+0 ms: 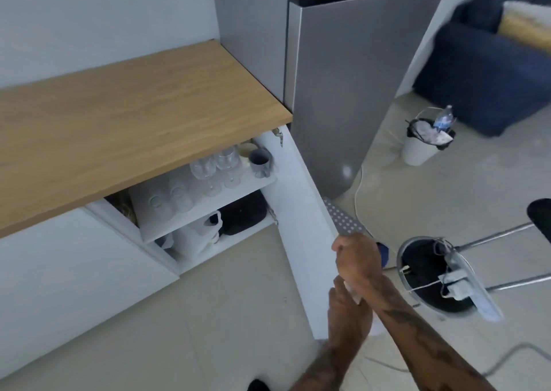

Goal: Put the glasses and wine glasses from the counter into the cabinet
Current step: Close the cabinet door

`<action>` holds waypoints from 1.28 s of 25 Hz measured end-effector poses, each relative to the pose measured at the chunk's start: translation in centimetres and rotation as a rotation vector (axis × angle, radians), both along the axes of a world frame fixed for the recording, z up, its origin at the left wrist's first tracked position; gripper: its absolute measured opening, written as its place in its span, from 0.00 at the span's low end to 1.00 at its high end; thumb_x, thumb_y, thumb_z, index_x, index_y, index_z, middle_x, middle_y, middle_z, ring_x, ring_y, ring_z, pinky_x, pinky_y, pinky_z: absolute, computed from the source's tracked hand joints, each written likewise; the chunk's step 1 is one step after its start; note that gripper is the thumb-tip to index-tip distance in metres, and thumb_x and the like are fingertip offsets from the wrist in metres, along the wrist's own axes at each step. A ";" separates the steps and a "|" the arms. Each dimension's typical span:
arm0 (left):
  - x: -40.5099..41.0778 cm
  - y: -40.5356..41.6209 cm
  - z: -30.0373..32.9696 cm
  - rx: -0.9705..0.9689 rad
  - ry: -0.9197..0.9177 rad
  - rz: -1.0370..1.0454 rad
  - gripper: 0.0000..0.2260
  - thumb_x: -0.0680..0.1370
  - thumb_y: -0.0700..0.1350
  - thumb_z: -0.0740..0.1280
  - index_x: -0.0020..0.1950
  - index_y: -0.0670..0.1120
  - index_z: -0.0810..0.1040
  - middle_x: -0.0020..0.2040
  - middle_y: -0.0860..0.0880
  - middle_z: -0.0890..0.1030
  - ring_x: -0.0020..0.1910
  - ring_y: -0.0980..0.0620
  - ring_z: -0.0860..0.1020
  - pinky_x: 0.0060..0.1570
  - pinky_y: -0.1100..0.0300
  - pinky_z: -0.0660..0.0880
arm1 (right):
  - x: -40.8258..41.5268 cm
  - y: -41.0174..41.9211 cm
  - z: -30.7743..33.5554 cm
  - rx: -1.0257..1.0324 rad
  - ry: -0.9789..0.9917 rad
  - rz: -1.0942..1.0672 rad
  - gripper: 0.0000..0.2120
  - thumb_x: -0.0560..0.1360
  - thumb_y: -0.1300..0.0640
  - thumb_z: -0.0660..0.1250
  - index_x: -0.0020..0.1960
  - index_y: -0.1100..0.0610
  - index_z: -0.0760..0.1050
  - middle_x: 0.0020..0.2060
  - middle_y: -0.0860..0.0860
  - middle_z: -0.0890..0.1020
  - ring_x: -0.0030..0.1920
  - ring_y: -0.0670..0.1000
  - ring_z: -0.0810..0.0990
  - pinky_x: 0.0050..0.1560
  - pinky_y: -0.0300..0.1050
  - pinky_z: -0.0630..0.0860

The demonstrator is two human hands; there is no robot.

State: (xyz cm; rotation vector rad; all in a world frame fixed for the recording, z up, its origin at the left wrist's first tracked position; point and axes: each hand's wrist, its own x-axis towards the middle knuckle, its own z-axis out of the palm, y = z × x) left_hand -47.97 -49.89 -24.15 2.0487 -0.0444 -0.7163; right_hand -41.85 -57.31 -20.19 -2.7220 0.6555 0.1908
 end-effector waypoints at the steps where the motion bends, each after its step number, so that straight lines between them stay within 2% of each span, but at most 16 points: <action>1: -0.6 0.7 -0.2 -0.021 0.001 0.032 0.20 0.81 0.47 0.65 0.72 0.45 0.67 0.67 0.44 0.76 0.63 0.46 0.77 0.61 0.54 0.77 | 0.2 0.9 -0.3 0.018 0.001 0.041 0.14 0.77 0.64 0.64 0.59 0.54 0.81 0.57 0.53 0.82 0.56 0.53 0.81 0.56 0.45 0.78; 4: -0.8 5.1 -0.4 0.056 -0.087 0.111 0.22 0.81 0.55 0.62 0.74 0.51 0.66 0.65 0.47 0.76 0.62 0.50 0.77 0.59 0.56 0.75 | 0.7 3.9 -0.5 0.063 -0.037 0.143 0.15 0.79 0.60 0.64 0.65 0.51 0.77 0.60 0.52 0.81 0.58 0.52 0.80 0.57 0.45 0.78; 6: -1.1 8.2 -0.5 0.131 -0.185 0.135 0.24 0.81 0.56 0.61 0.76 0.53 0.65 0.66 0.48 0.78 0.63 0.50 0.78 0.60 0.58 0.74 | 1.1 6.1 -0.6 0.071 -0.076 0.232 0.14 0.81 0.56 0.63 0.66 0.51 0.76 0.60 0.51 0.81 0.58 0.50 0.79 0.56 0.43 0.78; 9: -0.6 12.5 -0.2 0.279 -0.253 0.210 0.21 0.82 0.54 0.60 0.76 0.54 0.66 0.63 0.49 0.82 0.60 0.48 0.81 0.57 0.57 0.75 | 1.2 9.4 -0.9 0.089 -0.138 0.393 0.17 0.82 0.51 0.61 0.69 0.51 0.74 0.67 0.50 0.74 0.62 0.48 0.75 0.61 0.40 0.74; 11: 0.1 15.0 0.0 0.403 -0.282 0.271 0.20 0.83 0.53 0.58 0.76 0.55 0.67 0.64 0.49 0.82 0.61 0.47 0.81 0.57 0.56 0.74 | 1.4 11.1 -1.8 0.066 -0.172 0.537 0.20 0.82 0.50 0.60 0.73 0.51 0.70 0.74 0.51 0.64 0.72 0.51 0.65 0.71 0.45 0.68; 13: 1.0 16.5 0.1 0.460 -0.279 0.384 0.18 0.83 0.49 0.59 0.73 0.53 0.71 0.62 0.47 0.82 0.61 0.44 0.79 0.56 0.54 0.74 | 2.2 11.8 -2.8 0.072 -0.179 0.720 0.23 0.83 0.52 0.58 0.76 0.54 0.65 0.78 0.51 0.60 0.79 0.54 0.56 0.78 0.50 0.58; 16: 3.2 18.1 -0.1 0.691 -0.329 0.460 0.14 0.82 0.45 0.61 0.66 0.51 0.77 0.57 0.47 0.78 0.58 0.44 0.75 0.55 0.53 0.72 | 4.5 11.7 -4.1 0.084 -0.180 0.950 0.26 0.82 0.54 0.58 0.79 0.56 0.59 0.79 0.51 0.58 0.80 0.53 0.53 0.80 0.51 0.51; 19: 5.8 20.1 0.4 0.854 -0.292 0.422 0.15 0.82 0.44 0.60 0.67 0.51 0.75 0.60 0.48 0.75 0.61 0.46 0.72 0.55 0.54 0.72 | 7.4 11.6 -4.2 0.047 -0.184 1.094 0.30 0.80 0.55 0.61 0.79 0.55 0.58 0.79 0.48 0.58 0.80 0.51 0.54 0.80 0.49 0.54; 21: 7.5 21.8 0.7 0.893 -0.299 0.381 0.19 0.80 0.41 0.61 0.71 0.52 0.72 0.62 0.47 0.76 0.61 0.46 0.73 0.54 0.53 0.74 | 9.7 12.1 -3.9 0.029 -0.195 1.117 0.31 0.78 0.56 0.64 0.79 0.55 0.59 0.78 0.48 0.59 0.79 0.52 0.55 0.78 0.47 0.58; 24: 10.2 24.4 0.7 0.938 -0.328 0.374 0.21 0.79 0.37 0.61 0.71 0.51 0.71 0.61 0.46 0.77 0.59 0.44 0.74 0.48 0.52 0.76 | 13.5 12.3 -3.5 0.035 -0.172 1.031 0.33 0.76 0.58 0.65 0.79 0.55 0.58 0.79 0.48 0.57 0.80 0.53 0.54 0.75 0.46 0.62; 27: 13.1 26.8 0.3 0.963 -0.367 0.398 0.21 0.78 0.34 0.62 0.69 0.48 0.74 0.60 0.45 0.77 0.58 0.43 0.74 0.51 0.50 0.78 | 16.9 12.1 -3.4 0.003 -0.115 0.954 0.37 0.77 0.58 0.63 0.81 0.54 0.50 0.81 0.45 0.48 0.81 0.53 0.45 0.76 0.48 0.60; 29: 15.5 28.7 0.3 0.955 -0.429 0.459 0.23 0.72 0.30 0.66 0.65 0.46 0.78 0.58 0.43 0.77 0.56 0.42 0.75 0.52 0.48 0.77 | 18.8 13.0 -3.5 -0.010 -0.093 0.922 0.39 0.77 0.56 0.64 0.81 0.54 0.47 0.81 0.45 0.43 0.81 0.52 0.42 0.77 0.48 0.58; 32: 18.8 31.3 0.4 0.977 -0.525 0.410 0.24 0.64 0.27 0.74 0.58 0.42 0.84 0.49 0.41 0.81 0.45 0.41 0.80 0.42 0.48 0.80 | 20.8 14.9 -3.4 -0.032 -0.062 0.909 0.42 0.76 0.51 0.66 0.81 0.54 0.45 0.81 0.46 0.41 0.81 0.51 0.41 0.76 0.48 0.60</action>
